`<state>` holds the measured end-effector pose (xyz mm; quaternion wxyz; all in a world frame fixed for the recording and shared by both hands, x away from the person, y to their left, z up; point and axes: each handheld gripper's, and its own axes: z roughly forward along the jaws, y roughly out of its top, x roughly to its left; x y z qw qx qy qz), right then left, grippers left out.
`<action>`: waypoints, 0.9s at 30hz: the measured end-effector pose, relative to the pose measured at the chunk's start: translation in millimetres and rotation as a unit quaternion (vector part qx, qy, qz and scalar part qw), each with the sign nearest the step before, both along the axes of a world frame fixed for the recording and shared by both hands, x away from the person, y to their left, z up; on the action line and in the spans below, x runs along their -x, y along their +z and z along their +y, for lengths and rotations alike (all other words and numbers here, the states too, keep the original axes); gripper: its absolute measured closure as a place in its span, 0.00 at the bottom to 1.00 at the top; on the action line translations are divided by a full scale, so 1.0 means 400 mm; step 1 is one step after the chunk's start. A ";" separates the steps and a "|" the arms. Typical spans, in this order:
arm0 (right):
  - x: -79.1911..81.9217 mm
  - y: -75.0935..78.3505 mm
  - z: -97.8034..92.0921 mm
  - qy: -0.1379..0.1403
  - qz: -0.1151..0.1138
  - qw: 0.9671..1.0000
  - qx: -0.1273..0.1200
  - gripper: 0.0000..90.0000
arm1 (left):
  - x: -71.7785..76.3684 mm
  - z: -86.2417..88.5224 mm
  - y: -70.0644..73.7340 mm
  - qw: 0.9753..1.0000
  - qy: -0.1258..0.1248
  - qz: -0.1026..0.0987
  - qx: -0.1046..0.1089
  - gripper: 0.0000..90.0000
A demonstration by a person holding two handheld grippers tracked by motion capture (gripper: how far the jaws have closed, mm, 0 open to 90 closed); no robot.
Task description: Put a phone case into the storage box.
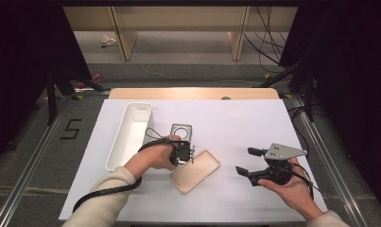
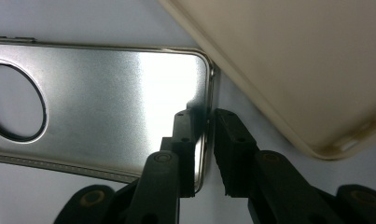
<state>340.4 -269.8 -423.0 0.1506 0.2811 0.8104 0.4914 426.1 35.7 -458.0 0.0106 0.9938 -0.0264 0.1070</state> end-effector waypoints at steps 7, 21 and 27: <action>0.000 0.000 0.000 0.000 0.000 1.000 0.000 0.20 | 0.002 0.000 -0.001 1.000 0.006 -0.001 0.003 0.90; 0.000 0.000 0.000 0.000 0.000 1.000 0.000 0.20 | 0.006 -0.002 -0.002 1.000 0.010 -0.007 0.001 0.93; 0.000 0.000 0.000 0.000 0.000 1.000 0.000 0.20 | 0.006 -0.003 -0.001 1.000 0.010 -0.012 0.001 0.94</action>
